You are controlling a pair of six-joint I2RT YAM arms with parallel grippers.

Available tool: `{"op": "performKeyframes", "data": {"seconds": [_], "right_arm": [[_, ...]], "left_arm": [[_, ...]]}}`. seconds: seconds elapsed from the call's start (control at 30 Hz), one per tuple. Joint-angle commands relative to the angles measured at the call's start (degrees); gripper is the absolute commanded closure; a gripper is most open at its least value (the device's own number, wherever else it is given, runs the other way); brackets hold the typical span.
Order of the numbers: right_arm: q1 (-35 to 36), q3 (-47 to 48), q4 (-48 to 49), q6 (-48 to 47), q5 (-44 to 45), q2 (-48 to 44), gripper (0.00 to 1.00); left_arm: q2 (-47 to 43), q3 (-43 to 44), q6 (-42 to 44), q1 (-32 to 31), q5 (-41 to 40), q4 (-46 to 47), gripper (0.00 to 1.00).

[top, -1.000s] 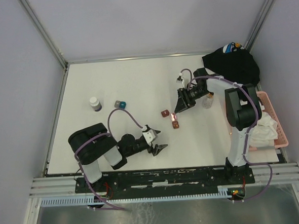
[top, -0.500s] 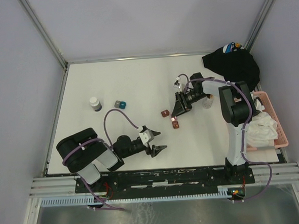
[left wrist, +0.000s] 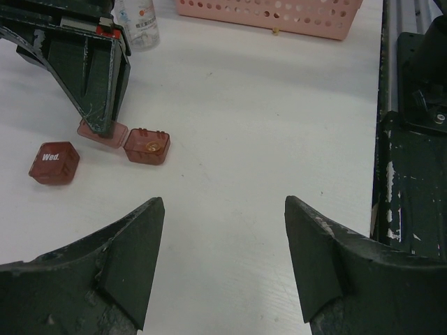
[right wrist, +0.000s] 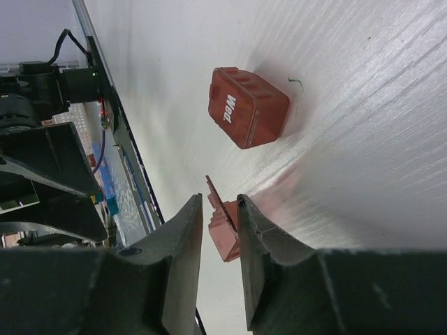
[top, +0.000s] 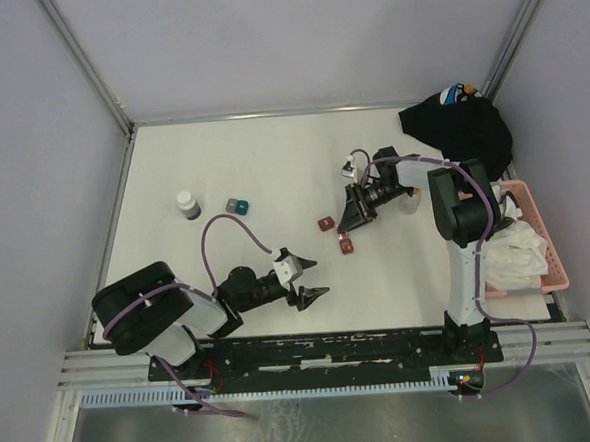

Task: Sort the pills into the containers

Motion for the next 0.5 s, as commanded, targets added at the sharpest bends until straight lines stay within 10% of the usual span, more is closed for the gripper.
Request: {"op": "performKeyframes", "data": {"seconds": [0.0, 0.47], "right_arm": [[0.28, 2.07, 0.19, -0.98, -2.71, 0.00, 0.69], [0.28, 2.99, -2.71, -5.66, -6.58, -1.00, 0.84]], "left_arm": [[-1.61, 0.10, -0.92, -0.39, 0.33, 0.15, 0.24], [-4.24, -0.68, -0.97, -0.69, -0.10, -1.58, 0.24]]}}
